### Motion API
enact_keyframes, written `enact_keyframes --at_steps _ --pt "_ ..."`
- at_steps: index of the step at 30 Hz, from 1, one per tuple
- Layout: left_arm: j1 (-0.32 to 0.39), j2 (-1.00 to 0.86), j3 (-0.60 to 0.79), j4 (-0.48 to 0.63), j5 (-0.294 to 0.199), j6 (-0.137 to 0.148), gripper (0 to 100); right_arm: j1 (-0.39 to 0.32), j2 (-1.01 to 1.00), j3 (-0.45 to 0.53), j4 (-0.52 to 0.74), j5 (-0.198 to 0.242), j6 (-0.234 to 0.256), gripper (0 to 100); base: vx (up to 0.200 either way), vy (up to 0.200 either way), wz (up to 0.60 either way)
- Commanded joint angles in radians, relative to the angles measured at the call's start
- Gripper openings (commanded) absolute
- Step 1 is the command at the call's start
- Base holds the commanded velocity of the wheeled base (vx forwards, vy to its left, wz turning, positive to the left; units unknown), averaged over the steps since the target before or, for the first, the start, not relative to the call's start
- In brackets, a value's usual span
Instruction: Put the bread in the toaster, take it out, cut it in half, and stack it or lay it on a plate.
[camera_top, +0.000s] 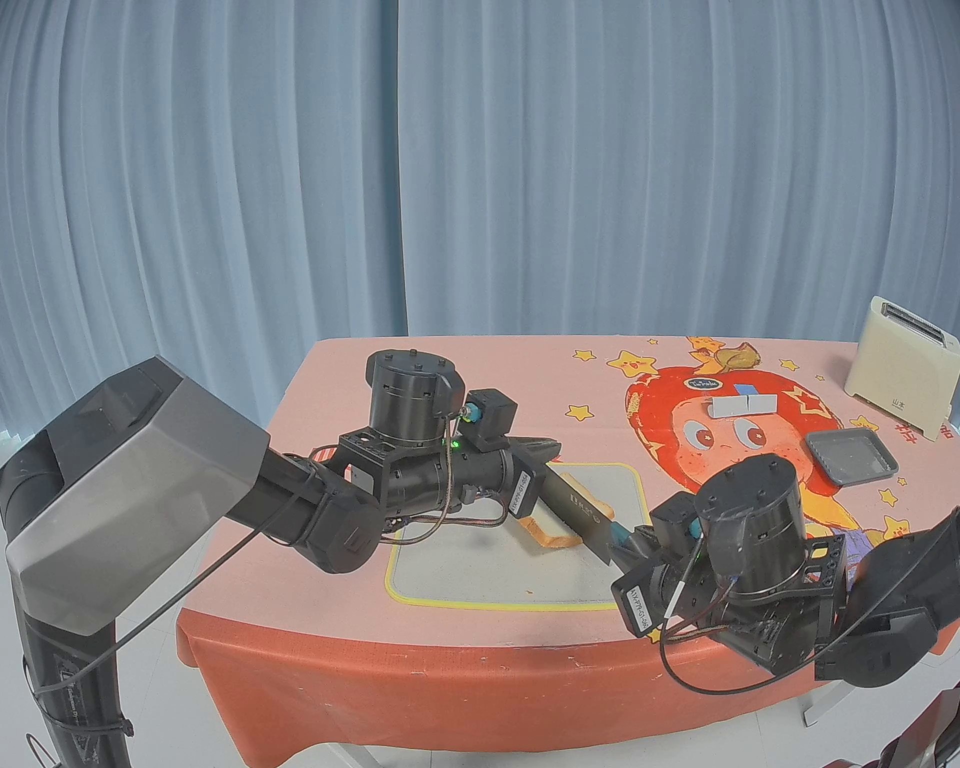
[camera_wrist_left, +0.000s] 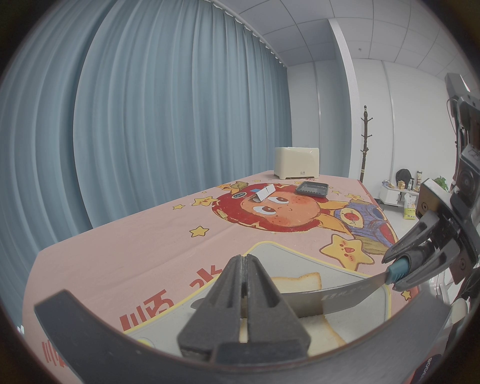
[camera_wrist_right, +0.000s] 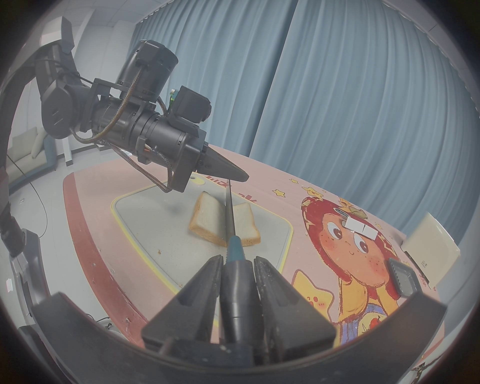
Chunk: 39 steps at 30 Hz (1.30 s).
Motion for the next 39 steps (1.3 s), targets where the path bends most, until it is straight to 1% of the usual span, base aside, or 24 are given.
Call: enact_keyframes --at_steps 1,7,16,34,39 --pt "0.000 -0.002 0.006 -0.003 0.001 0.000 0 0.005 -0.001 0.008 0.006 0.000 0.000 0 0.000 0.000 0.00" --pt "-0.007 -0.012 -0.023 0.004 0.000 0.000 0 0.000 0.013 0.007 0.000 0.000 0.000 0 0.000 0.000 0.00" --pt "0.000 -0.002 0.025 -0.003 0.000 0.000 0 0.000 0.001 -0.006 -0.003 0.000 0.002 0 0.000 0.000 0.00" --pt "-0.005 -0.012 0.000 0.003 -0.003 0.000 0 -0.009 0.011 -0.001 -0.002 0.000 0.000 0 0.000 0.000 0.00" --pt "-0.003 -0.001 0.017 -0.002 -0.003 0.000 0 0.000 -0.002 -0.006 -0.005 -0.002 0.000 0 0.000 0.000 0.00"
